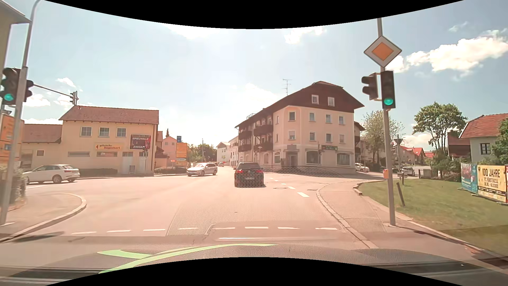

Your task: Follow the waypoints while adhering to traffic rules and regulations

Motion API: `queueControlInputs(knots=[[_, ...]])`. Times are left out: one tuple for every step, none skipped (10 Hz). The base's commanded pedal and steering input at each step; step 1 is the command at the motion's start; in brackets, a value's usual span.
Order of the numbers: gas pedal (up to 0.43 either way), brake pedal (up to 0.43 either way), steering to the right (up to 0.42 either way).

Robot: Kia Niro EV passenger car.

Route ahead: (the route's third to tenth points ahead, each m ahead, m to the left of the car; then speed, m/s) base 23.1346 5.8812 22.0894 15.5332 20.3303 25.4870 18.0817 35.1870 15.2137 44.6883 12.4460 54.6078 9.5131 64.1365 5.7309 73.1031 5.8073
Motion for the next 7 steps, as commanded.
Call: queueControlInputs(knots=[[0.000,0.000,0.012],[0.000,0.000,0.012],[0.000,0.000,0.012],[0.000,0.006,0.011],[0.000,0.012,0.011],[0.000,0.012,0.011],[0.000,0.018,0.010]])
